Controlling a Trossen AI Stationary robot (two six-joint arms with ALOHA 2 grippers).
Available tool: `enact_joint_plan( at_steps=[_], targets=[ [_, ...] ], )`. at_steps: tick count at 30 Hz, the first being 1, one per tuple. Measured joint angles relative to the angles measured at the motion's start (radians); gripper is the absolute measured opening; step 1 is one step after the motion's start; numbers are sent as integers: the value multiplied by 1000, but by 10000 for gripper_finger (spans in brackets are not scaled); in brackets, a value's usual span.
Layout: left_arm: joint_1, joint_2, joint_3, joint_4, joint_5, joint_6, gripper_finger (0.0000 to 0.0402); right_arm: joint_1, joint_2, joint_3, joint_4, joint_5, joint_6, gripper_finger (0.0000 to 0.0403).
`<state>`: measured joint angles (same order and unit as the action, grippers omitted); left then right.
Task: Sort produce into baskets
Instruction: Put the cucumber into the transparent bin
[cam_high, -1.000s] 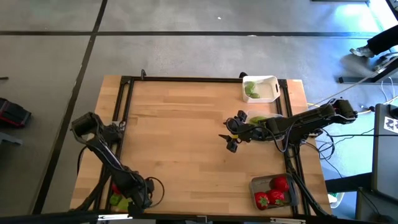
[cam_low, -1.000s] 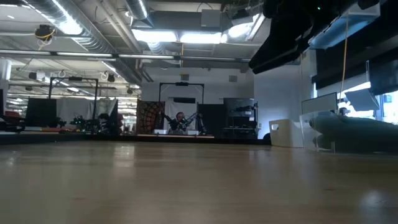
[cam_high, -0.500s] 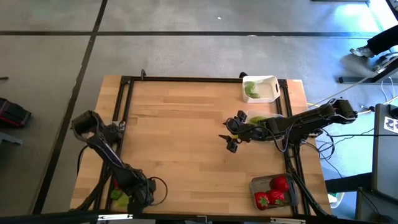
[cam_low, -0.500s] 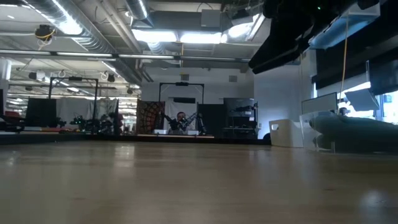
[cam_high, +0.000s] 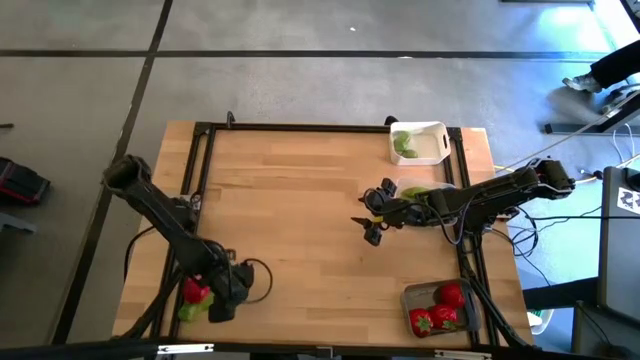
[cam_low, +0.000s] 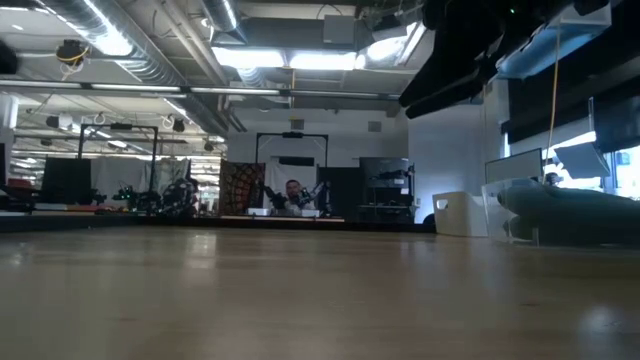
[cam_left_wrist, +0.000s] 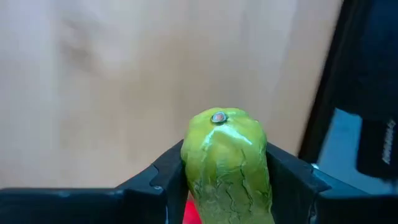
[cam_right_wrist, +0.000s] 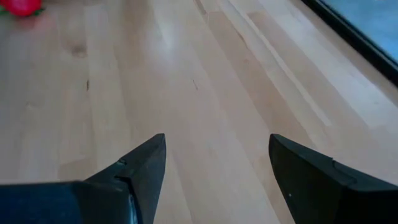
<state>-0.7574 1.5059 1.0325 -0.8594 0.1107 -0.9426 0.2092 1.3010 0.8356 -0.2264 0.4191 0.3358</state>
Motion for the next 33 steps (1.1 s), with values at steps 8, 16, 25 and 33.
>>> enact_joint_plan(
  at_steps=[8,16,25,33],
  targets=[
    [55,-76,0,-106,-88,112,166,0,8,0,16,-44,49,333],
    [70,-175,0,-288,-233,137,166,0,60,1,82,-89,45,386],
    [91,-300,-2,-129,-654,294,166,1,134,0,293,-102,-24,374],
    [122,-304,-2,139,-794,505,166,1,136,0,548,-164,-74,359]
  ],
)
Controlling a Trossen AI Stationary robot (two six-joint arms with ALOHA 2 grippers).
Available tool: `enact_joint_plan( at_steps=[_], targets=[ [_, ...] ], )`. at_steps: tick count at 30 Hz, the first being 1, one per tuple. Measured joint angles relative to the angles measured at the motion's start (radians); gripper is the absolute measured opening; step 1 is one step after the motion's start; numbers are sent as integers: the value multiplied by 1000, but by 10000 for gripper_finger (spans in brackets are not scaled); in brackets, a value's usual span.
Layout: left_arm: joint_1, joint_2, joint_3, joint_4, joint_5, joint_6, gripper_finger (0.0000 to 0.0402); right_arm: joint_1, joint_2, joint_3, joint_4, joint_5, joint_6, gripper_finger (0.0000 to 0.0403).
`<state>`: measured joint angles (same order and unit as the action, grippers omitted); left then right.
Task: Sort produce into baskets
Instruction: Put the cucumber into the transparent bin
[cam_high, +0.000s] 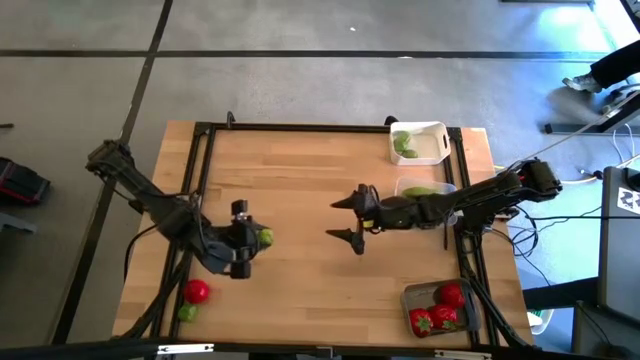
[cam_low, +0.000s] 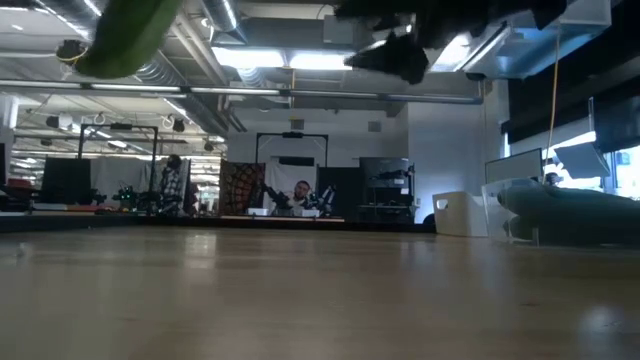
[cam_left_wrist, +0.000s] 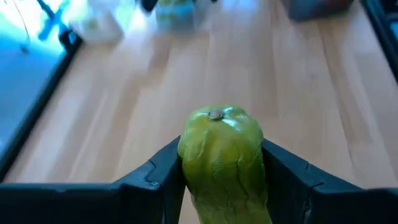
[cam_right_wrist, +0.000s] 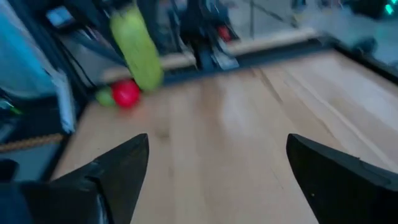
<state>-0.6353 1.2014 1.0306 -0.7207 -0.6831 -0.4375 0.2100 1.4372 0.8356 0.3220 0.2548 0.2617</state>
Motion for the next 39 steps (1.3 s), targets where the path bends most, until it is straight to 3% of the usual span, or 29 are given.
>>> enact_joint_plan(
  at_steps=[9,19,25,39],
  targets=[
    [67,50,-10,334,-60,269,166,0,8,0,117,-40,-10,342],
    [146,132,-10,615,-55,392,166,41,132,0,333,-75,-47,331],
    [170,174,-10,708,36,431,166,61,176,0,460,-65,-61,330],
    [217,201,-10,844,49,492,166,58,185,1,497,-90,-50,318]
  ],
)
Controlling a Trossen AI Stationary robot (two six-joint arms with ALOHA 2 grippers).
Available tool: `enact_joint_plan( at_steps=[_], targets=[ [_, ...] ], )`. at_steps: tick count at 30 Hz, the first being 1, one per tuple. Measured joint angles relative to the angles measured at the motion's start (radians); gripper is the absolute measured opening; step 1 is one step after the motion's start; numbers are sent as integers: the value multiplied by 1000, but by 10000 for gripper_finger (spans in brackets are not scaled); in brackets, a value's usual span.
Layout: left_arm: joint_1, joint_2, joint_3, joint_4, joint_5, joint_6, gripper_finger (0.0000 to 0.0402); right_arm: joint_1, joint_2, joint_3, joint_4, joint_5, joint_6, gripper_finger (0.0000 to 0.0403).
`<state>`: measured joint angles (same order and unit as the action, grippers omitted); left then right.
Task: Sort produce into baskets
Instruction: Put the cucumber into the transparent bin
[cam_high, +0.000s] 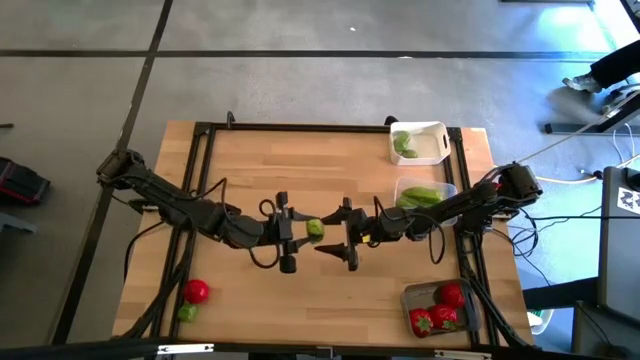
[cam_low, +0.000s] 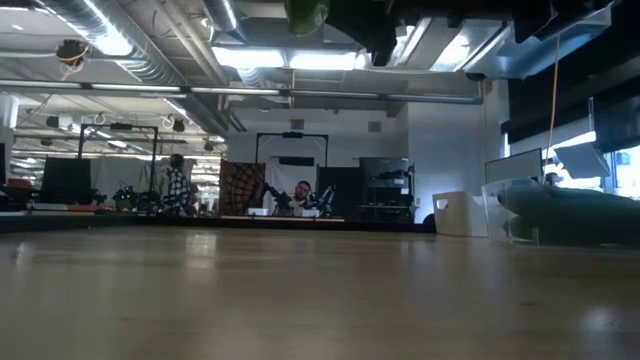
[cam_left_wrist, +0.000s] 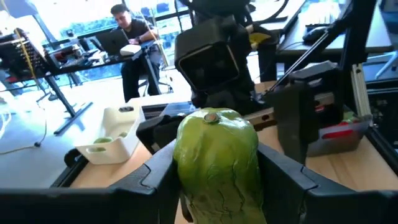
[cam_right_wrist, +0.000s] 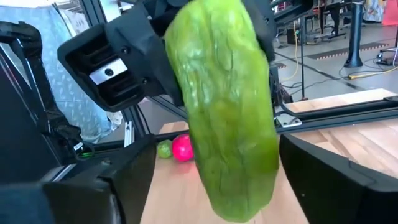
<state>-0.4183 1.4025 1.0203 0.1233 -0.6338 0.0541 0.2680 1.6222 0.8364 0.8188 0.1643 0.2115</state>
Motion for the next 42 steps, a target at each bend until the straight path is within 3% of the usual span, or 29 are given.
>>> enact_joint_plan(
  at_steps=[4,10,15,21,27,36,42],
  targets=[
    [20,0,0,3,56,8,167,0,0,0,1,0,-6,270],
    [42,-1,0,2,100,5,170,-1,0,0,-1,1,-11,167],
    [61,-1,0,9,194,8,207,1,0,0,-5,-2,-43,107],
    [67,-13,0,-12,196,16,255,0,-3,1,-39,18,-82,100],
    [35,-96,0,-151,190,-31,266,0,-55,1,-138,58,-116,104],
    [-21,-155,0,-639,179,-315,267,0,-263,1,-596,247,-116,105],
    [-40,-120,0,-717,173,-413,267,0,-419,1,-934,384,-111,105]
  ],
)
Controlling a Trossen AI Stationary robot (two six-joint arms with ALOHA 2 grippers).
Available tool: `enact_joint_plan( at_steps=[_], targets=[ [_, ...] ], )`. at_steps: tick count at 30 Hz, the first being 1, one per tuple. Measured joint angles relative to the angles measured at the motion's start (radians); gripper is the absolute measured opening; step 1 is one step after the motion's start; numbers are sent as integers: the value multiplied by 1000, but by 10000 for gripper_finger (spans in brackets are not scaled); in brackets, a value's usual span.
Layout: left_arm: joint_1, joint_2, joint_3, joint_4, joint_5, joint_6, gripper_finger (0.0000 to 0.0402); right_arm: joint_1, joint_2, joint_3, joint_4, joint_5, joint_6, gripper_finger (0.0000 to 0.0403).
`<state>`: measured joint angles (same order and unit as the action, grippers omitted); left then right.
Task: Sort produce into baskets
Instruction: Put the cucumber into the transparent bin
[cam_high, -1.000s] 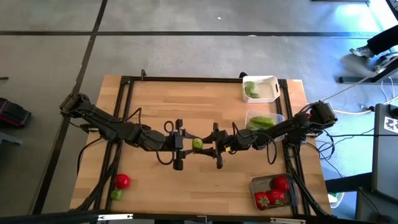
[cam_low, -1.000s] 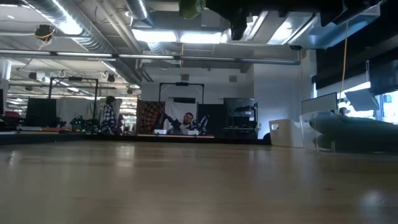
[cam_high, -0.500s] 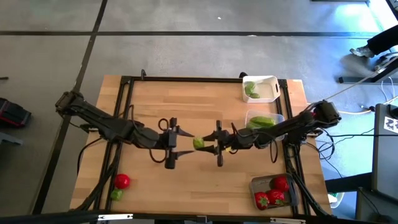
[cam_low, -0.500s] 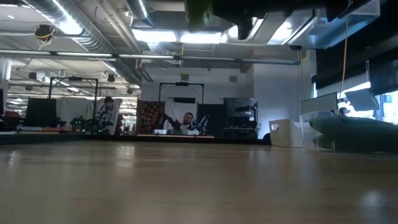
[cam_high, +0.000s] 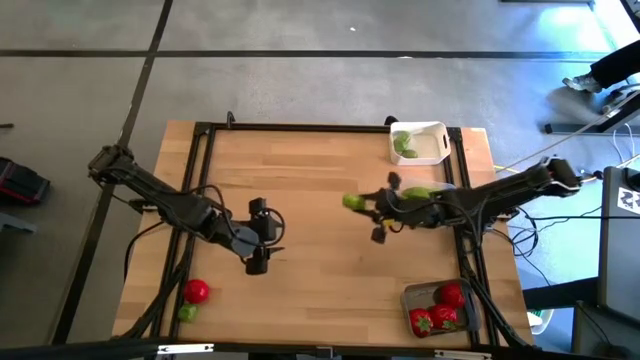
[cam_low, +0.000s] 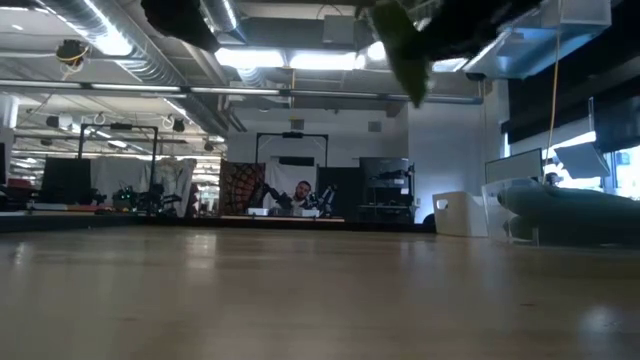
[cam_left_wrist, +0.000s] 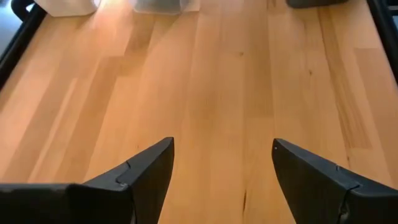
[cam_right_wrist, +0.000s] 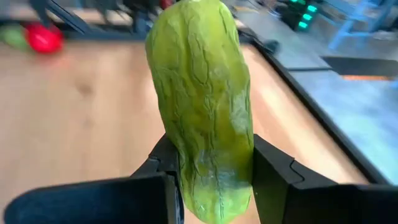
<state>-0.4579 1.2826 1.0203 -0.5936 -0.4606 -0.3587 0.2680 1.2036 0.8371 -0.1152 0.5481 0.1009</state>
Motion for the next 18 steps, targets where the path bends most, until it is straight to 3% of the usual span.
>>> enact_joint_plan(
  at_steps=[11,18],
  targets=[
    [2,18,0,7,-23,17,267,0,-182,0,-495,181,98,105],
    [2,18,0,7,-31,17,267,-4,-196,0,-799,225,328,105]
  ],
)
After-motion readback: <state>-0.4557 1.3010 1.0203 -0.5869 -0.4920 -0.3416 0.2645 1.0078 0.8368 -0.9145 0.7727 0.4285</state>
